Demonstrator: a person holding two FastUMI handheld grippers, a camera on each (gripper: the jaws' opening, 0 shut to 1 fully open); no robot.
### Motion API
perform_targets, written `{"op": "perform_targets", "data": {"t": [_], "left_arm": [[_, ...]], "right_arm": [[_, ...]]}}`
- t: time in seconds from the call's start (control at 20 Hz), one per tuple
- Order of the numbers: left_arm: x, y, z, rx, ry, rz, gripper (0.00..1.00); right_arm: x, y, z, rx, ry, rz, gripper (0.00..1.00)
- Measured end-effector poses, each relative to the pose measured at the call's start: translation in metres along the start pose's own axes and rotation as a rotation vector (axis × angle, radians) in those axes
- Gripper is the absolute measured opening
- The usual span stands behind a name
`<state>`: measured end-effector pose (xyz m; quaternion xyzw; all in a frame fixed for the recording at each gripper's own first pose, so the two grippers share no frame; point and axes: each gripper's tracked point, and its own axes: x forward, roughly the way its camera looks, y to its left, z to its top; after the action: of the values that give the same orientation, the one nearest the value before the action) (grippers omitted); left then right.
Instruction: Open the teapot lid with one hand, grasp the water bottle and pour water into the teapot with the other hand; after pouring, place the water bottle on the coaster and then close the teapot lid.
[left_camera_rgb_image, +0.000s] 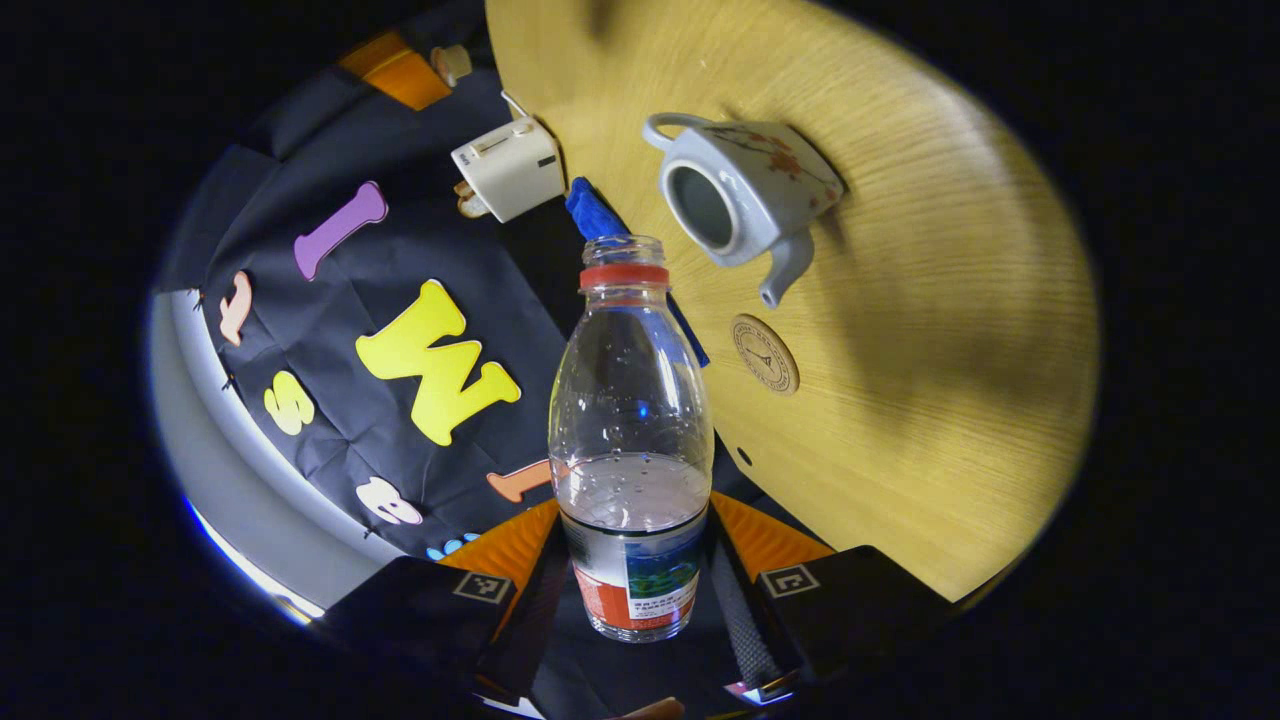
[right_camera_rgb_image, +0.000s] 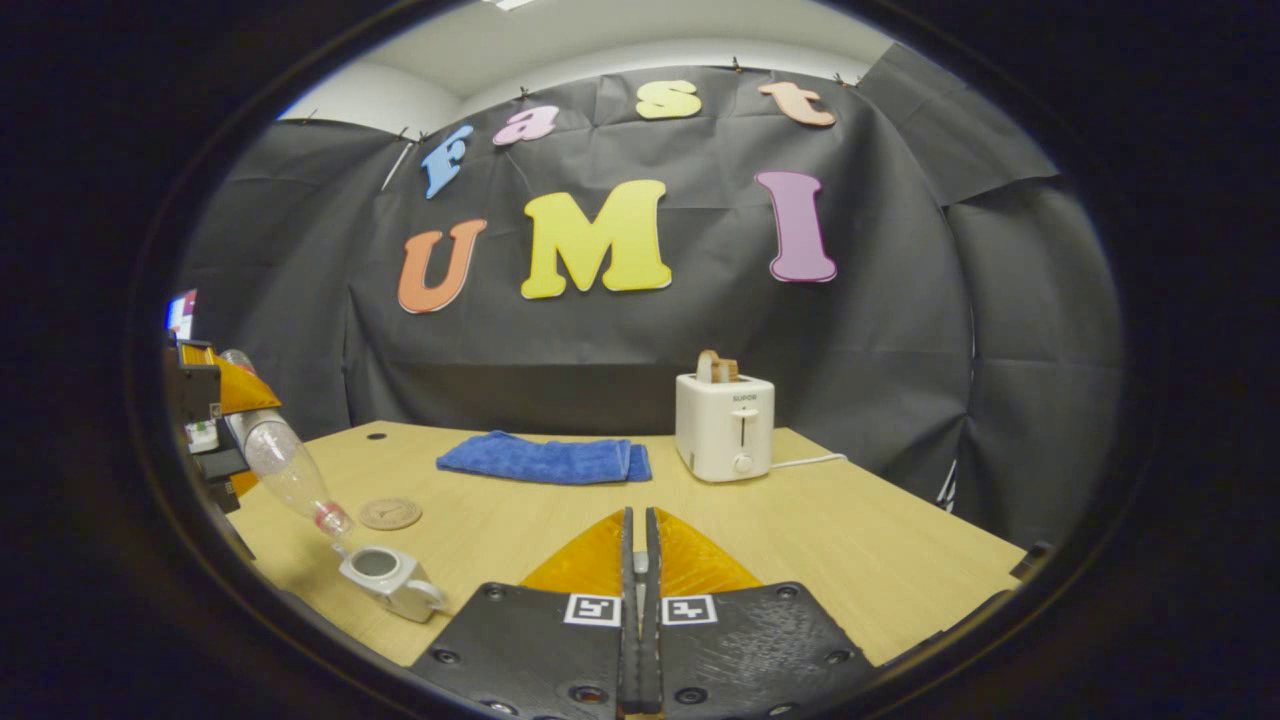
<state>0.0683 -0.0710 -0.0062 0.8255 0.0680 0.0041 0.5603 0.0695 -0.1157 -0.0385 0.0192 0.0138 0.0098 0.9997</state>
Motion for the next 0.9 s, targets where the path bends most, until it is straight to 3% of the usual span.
{"op": "perform_targets", "data": {"t": [0.1,0.3,0.5,0.65,0.9], "left_arm": [[-0.002,-0.004,0.001,-0.081,-0.023,-0.032,0.76],[-0.003,0.004,-0.004,-0.249,-0.041,0.001,0.75],[0.004,-0.004,0.000,-0.561,-0.074,-0.054,0.75],[0.009,0.006,0.002,-0.788,-0.083,-0.037,0.75],[0.026,0.006,0.014,-1.231,-0.138,-0.071,0.75]], "right_arm": [[-0.001,-0.001,0.000,0.006,0.001,-0.002,0.00],[0.000,0.004,-0.003,0.017,0.009,0.015,0.00],[0.000,0.009,-0.005,-0.001,0.012,0.017,0.00],[0.001,0.006,-0.007,-0.013,0.012,0.005,0.00],[0.001,0.009,-0.006,-0.021,0.010,0.001,0.00]]}}
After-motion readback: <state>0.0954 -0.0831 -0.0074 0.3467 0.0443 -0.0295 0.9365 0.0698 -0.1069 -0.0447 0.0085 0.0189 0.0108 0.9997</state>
